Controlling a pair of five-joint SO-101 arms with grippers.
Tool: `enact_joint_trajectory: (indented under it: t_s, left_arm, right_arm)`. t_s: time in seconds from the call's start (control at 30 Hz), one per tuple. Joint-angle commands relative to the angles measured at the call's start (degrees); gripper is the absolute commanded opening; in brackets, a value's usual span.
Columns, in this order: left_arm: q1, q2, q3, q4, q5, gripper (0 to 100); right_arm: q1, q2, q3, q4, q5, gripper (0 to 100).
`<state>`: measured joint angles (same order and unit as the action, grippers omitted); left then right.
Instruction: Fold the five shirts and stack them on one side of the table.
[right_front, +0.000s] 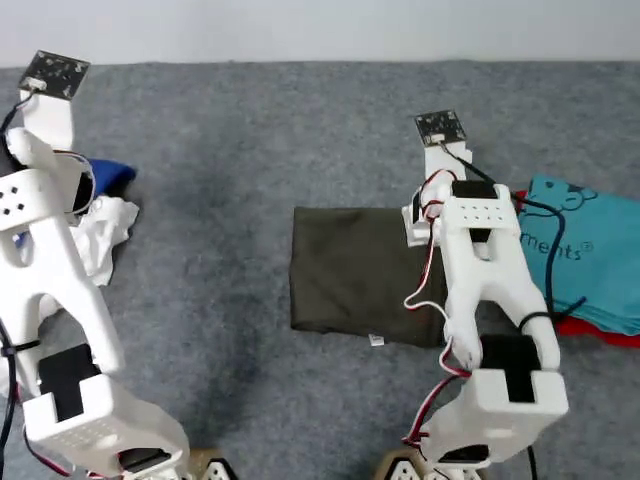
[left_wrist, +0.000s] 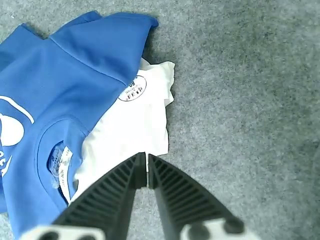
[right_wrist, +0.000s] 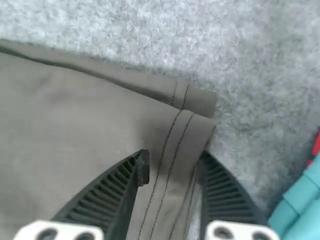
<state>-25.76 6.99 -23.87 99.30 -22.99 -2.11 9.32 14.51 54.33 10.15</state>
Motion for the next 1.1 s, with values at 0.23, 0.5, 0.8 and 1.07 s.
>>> enact_joint_trajectory:
  t_s: [0.23,0.5,0.8,1.07]
  left_arm:
    - [-0.3,-2.6,0.0,1.1,-0.5,1]
    - [-0.3,-2.6,0.0,1.1,-0.6,1]
    - [-0.3,-2.6,2.2,0.2,-4.7,1]
    - [0.1,-2.6,3.0,-0.2,-4.7,1]
  right_arm:
    - [-0.8,6.7,-14.9,4.5,1.7,2.8]
    - [-0.4,12.6,-24.7,4.8,5.4,2.8]
    - [0.7,15.3,-29.5,10.2,5.1,2.8]
    - [1.0,15.3,-31.6,24.7,4.9,8.8]
